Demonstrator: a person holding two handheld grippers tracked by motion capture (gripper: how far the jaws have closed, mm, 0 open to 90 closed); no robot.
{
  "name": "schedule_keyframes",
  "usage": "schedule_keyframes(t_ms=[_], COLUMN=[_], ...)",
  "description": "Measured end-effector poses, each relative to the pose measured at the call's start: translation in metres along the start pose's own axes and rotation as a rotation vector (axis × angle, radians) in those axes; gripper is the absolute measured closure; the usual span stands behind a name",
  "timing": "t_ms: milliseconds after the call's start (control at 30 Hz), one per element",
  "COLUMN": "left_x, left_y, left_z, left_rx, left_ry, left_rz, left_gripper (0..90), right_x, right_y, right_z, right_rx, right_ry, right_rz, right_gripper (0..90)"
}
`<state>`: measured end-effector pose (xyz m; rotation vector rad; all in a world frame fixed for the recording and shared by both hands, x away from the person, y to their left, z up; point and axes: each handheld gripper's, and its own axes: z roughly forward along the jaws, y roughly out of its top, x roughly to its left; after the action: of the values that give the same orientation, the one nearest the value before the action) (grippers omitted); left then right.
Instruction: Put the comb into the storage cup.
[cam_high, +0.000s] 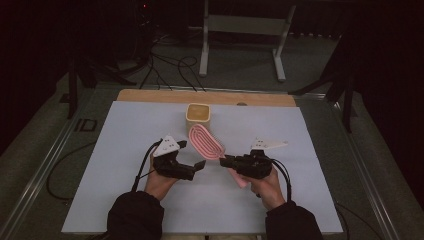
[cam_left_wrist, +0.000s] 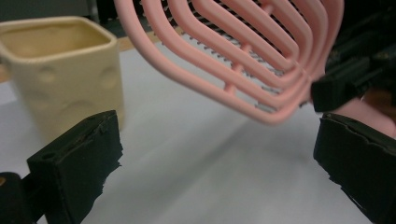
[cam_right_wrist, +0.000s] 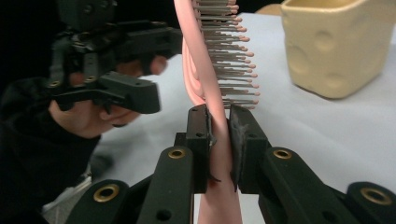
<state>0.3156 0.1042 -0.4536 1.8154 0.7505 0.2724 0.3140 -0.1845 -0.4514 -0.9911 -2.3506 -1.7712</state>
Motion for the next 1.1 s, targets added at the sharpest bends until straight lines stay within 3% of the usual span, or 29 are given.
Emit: schedule_keyframes(t_ms=[167, 467, 600, 767, 900, 1100], left_x=[0.000, -0.002, -0.004, -0.009, -0.008, -0.007], left_y=[0.007, 0.014, 0.016, 0.018, 0.018, 0.018], left_z=[0.004, 0.012, 0.015, 0.014, 0.014, 0.013], left_rx=[-0.047, -0.097, -0.103, -0.085, -0.082, -0.105], left_ry=[-0.075, -0.165, -0.187, -0.190, -0.190, -0.235], left_rz=[-0.042, -0.066, -0.065, -0.042, -0.066, -0.097], left_gripper=[2.0, 3.6, 6.4, 19.5, 30.9, 44.0], right_x=[0.003, 0.007, 0.006, 0.001, -0.003, -0.006], right_y=[0.002, 0.004, 0.003, 0.000, -0.001, -0.002], right_z=[-0.001, -0.001, 0.000, 0.002, 0.002, 0.001], right_rx=[-0.039, -0.073, -0.069, -0.060, -0.067, -0.074], right_ry=[0.061, 0.142, 0.154, 0.144, 0.156, 0.173], right_rz=[0.011, 0.020, 0.028, 0.056, 0.083, 0.101], right_gripper=[79.5, 79.4, 79.4, 79.3, 79.3, 78.7])
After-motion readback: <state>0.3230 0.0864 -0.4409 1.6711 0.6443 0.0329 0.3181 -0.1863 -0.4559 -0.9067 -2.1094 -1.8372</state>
